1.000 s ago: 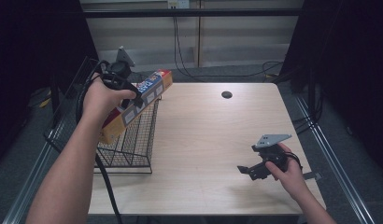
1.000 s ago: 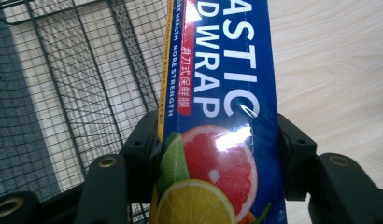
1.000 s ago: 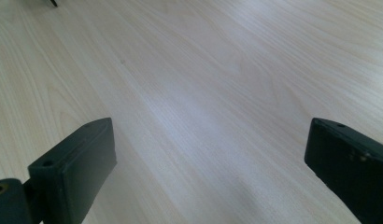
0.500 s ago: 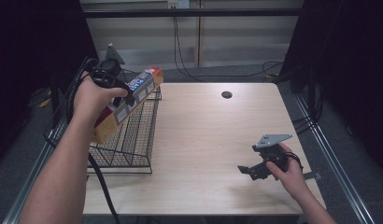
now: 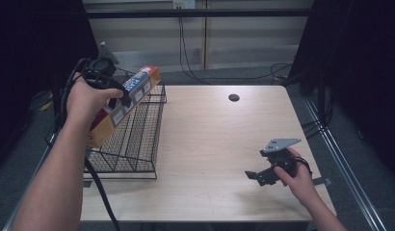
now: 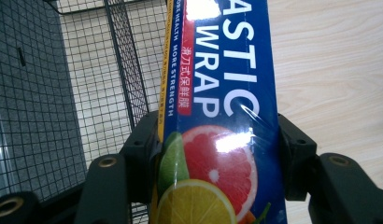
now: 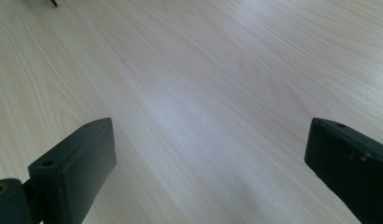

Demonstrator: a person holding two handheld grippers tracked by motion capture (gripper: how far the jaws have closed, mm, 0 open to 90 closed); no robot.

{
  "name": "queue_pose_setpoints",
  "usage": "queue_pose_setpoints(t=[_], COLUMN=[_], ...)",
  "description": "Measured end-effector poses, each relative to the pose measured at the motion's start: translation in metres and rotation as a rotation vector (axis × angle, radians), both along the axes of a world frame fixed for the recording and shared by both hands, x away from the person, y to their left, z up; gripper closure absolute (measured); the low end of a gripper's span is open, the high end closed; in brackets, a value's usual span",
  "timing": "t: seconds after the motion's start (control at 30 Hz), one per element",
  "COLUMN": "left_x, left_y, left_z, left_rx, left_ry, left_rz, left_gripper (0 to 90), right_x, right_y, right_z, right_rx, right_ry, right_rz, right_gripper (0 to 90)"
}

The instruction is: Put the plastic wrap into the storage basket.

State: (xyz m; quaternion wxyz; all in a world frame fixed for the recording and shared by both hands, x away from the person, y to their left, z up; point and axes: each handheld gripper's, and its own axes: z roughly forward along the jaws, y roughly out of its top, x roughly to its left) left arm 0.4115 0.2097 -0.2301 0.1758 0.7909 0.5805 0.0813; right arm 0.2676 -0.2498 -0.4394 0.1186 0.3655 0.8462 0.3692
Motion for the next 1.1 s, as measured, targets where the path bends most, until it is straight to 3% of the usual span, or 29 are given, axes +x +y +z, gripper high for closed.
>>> queue_pose_setpoints(t=[0.63,1.1], left_x=[-0.001,0.0], left_y=[0.026,0.045], left_z=[0.007,-0.006], left_rx=[0.013,0.01], left_ry=[-0.026,-0.033], left_rz=[0.094,0.186], left_gripper=[44.1,44.1], right_x=[0.0,0.001], right_y=[-0.001,-0.002], right_z=[0.0,0.0], right_rx=[0.004,0.003], right_ry=[0.001,0.001], right_rz=[-0.005,0.004], right_gripper=[1.7,1.7])
